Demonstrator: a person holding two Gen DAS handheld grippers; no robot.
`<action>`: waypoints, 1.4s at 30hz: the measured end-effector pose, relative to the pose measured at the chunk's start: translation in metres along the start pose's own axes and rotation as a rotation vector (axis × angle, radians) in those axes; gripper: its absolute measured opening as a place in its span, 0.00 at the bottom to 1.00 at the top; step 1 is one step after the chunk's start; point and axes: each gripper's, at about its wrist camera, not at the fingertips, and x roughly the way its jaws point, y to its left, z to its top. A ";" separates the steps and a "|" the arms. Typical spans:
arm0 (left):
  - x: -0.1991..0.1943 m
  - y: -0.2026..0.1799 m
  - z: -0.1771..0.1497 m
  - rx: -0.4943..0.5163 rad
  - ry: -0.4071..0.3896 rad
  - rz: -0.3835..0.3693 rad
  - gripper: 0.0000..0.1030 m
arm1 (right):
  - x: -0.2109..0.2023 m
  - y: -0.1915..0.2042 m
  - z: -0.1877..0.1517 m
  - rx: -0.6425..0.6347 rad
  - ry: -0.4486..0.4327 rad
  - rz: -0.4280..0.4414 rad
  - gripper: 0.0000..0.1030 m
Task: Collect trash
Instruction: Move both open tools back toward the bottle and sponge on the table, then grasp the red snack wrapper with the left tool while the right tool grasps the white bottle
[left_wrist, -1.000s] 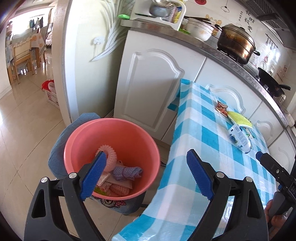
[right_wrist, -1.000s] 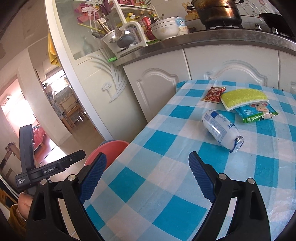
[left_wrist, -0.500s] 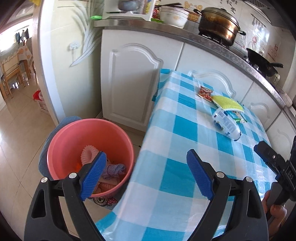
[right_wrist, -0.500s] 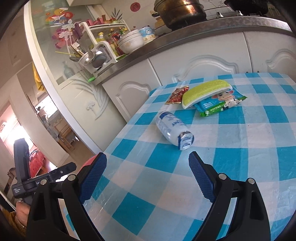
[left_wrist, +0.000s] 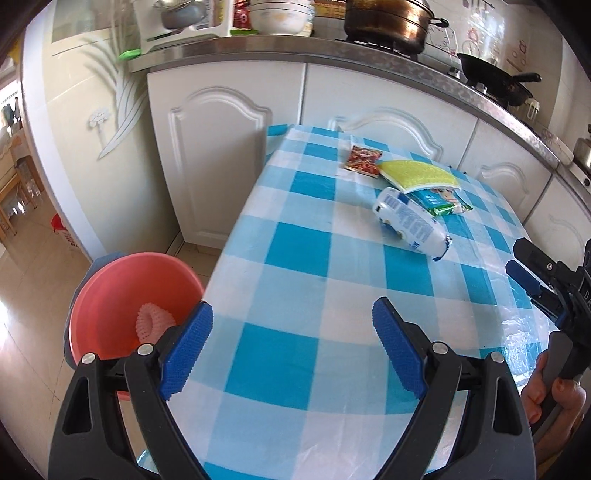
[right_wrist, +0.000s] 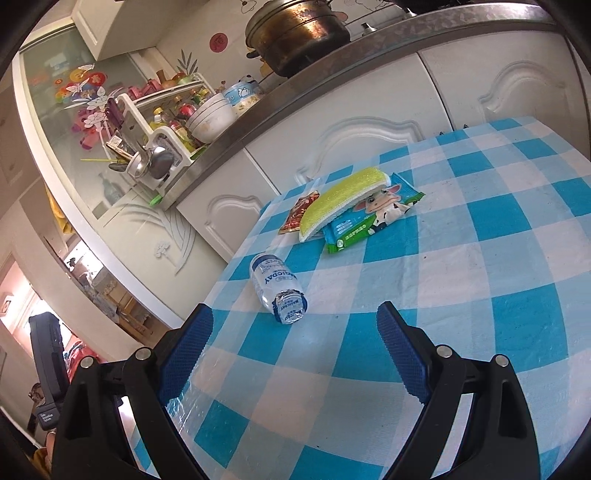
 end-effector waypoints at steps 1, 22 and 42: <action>0.001 -0.005 0.003 0.008 -0.001 -0.002 0.86 | -0.002 -0.004 0.001 0.007 -0.003 -0.002 0.87; 0.164 -0.081 0.182 -0.071 0.088 0.040 0.86 | -0.020 -0.050 0.103 -0.018 -0.136 -0.229 0.89; 0.235 -0.126 0.201 0.011 0.217 -0.071 0.53 | 0.003 -0.119 0.109 0.128 -0.140 -0.252 0.89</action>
